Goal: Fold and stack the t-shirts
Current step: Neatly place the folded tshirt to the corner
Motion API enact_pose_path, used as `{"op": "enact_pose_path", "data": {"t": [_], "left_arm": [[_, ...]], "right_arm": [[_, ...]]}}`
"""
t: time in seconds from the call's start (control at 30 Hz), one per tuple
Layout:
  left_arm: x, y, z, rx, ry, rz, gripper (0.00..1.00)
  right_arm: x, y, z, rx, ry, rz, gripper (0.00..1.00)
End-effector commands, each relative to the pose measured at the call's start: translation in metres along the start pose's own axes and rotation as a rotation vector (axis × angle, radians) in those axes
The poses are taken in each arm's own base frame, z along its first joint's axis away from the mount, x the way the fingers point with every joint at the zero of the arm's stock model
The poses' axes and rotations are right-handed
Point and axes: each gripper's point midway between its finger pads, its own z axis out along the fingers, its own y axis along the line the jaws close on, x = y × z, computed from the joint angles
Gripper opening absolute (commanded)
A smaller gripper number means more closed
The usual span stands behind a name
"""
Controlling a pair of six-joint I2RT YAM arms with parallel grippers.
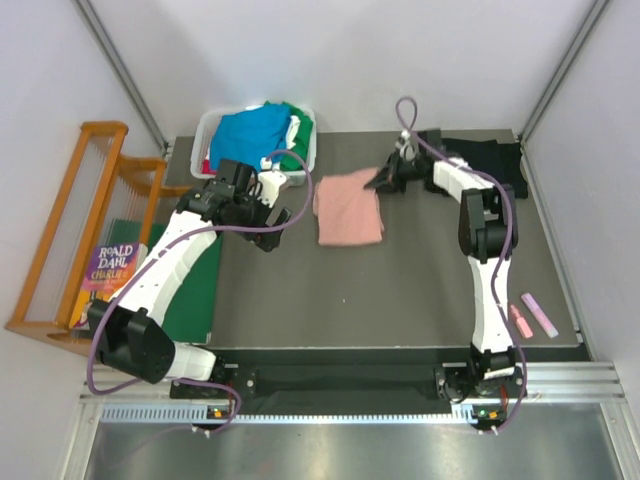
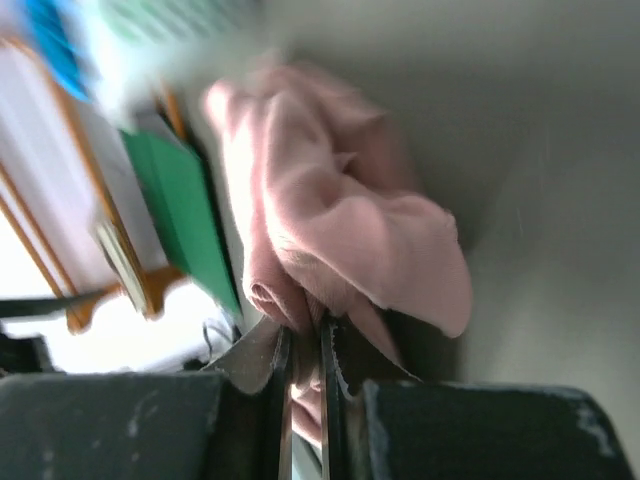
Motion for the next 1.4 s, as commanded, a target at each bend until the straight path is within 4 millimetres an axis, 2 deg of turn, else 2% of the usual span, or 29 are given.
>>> {"op": "enact_pose_path", "data": {"t": [0.0, 0.03, 0.07, 0.13, 0.17, 0.2, 0.23, 0.27, 0.3, 0.33, 0.37, 0.4, 0.43, 0.53, 0.57, 0.63, 0.67, 0.7, 0.73, 0.77, 0.83, 0.87, 0.93, 0.97, 1.0, 1.03, 1.1, 1.27, 1.37], "left_arm": [[-0.004, 0.002, -0.014, -0.02, -0.04, 0.01, 0.99], [-0.002, 0.001, -0.013, -0.019, -0.036, 0.008, 0.99], [0.0, 0.001, -0.013, -0.019, -0.031, 0.008, 0.99], [0.004, 0.001, -0.012, -0.023, -0.027, 0.008, 0.99], [0.004, 0.002, -0.011, -0.025, -0.026, 0.008, 0.99], [0.006, 0.002, -0.011, -0.027, -0.024, 0.007, 0.99], [0.007, 0.002, -0.01, -0.028, -0.023, 0.009, 0.99], [0.007, 0.001, -0.009, -0.024, -0.019, 0.009, 0.99], [0.007, 0.001, -0.008, -0.022, -0.018, 0.009, 0.99], [0.006, 0.001, -0.009, -0.021, -0.021, 0.008, 0.99], [0.005, 0.0, -0.009, -0.015, -0.024, 0.006, 0.99], [0.003, 0.0, -0.009, -0.014, -0.03, 0.007, 0.99], [0.003, -0.001, -0.009, -0.009, -0.029, 0.004, 0.99], [0.003, -0.001, -0.009, -0.006, -0.03, 0.005, 0.99], [0.004, -0.001, -0.009, -0.008, -0.026, 0.005, 0.99], [0.006, -0.002, -0.008, -0.003, -0.021, 0.004, 0.99], [0.006, -0.002, -0.008, -0.003, -0.021, 0.004, 0.99], [0.006, -0.003, -0.008, 0.001, -0.023, 0.003, 0.99], [0.007, -0.004, -0.008, 0.005, -0.021, 0.002, 0.99], [0.007, -0.004, -0.008, 0.006, -0.021, 0.002, 0.99], [0.007, -0.004, -0.009, 0.008, -0.02, 0.0, 0.99], [0.007, -0.004, -0.009, 0.008, -0.02, 0.0, 0.99], [0.006, -0.004, -0.011, 0.006, -0.021, 0.001, 0.99], [0.007, -0.005, -0.011, 0.007, -0.018, 0.0, 0.99], [0.006, -0.004, -0.012, 0.006, -0.021, 0.001, 0.99], [0.006, -0.005, -0.012, 0.008, -0.021, 0.001, 0.99], [0.005, -0.005, -0.012, 0.011, -0.025, 0.001, 0.99], [0.0, -0.013, -0.007, 0.058, -0.035, -0.013, 0.99], [0.001, -0.013, -0.008, 0.061, -0.035, -0.013, 0.99]], "right_arm": [[-0.098, 0.067, -0.056, -0.072, -0.23, -0.122, 0.0], [-0.109, 0.066, -0.068, -0.077, -0.257, -0.115, 0.0], [-0.119, 0.074, -0.079, -0.097, -0.293, -0.126, 0.0], [-0.134, 0.066, -0.101, -0.084, -0.364, -0.115, 0.0], [-0.141, 0.076, -0.124, -0.094, -0.418, -0.114, 0.0], [-0.145, 0.064, -0.132, -0.092, -0.458, -0.11, 0.0], [-0.154, 0.053, -0.149, -0.059, -0.523, -0.091, 0.0], [-0.155, 0.065, -0.169, -0.058, -0.575, -0.11, 0.0], [-0.153, 0.049, -0.174, -0.029, -0.602, -0.084, 0.0], [-0.162, 0.036, -0.192, 0.011, -0.675, -0.065, 0.0], [-0.162, 0.044, -0.209, 0.009, -0.72, -0.068, 0.0], [-0.159, 0.026, -0.212, 0.033, -0.738, -0.024, 0.0], [-0.166, 0.021, -0.229, 0.042, -0.799, -0.024, 0.0], [-0.17, 0.023, -0.251, 0.057, -0.853, -0.022, 0.0], [-0.175, 0.032, -0.257, 0.054, -0.869, -0.045, 0.0], [-0.18, 0.035, -0.262, 0.07, -0.874, -0.056, 0.0], [-0.187, 0.05, -0.271, 0.059, -0.892, -0.087, 0.0], [-0.19, 0.054, -0.274, 0.055, -0.896, -0.096, 0.0], [-0.194, 0.048, -0.273, 0.06, -0.89, -0.072, 0.0], [-0.202, 0.066, -0.284, 0.037, -0.909, -0.102, 0.0], [-0.211, 0.061, -0.288, 0.027, -0.911, -0.074, 0.0], [-0.216, 0.07, -0.298, 0.02, -0.934, -0.087, 0.0], [-0.223, 0.069, -0.32, 0.037, -1.0, -0.077, 0.0], [-0.223, 0.064, -0.326, 0.057, -1.022, -0.067, 0.0], [-0.226, 0.057, -0.342, 0.089, -1.081, -0.054, 0.0], [-0.218, 0.056, -0.35, 0.103, -1.106, -0.044, 0.0], [-0.215, 0.049, -0.359, 0.119, -1.141, -0.02, 0.0], [-0.208, 0.021, -0.316, 0.141, -1.029, 0.037, 0.0], [-0.203, 0.028, -0.301, 0.138, -1.04, 0.022, 0.0]]}}
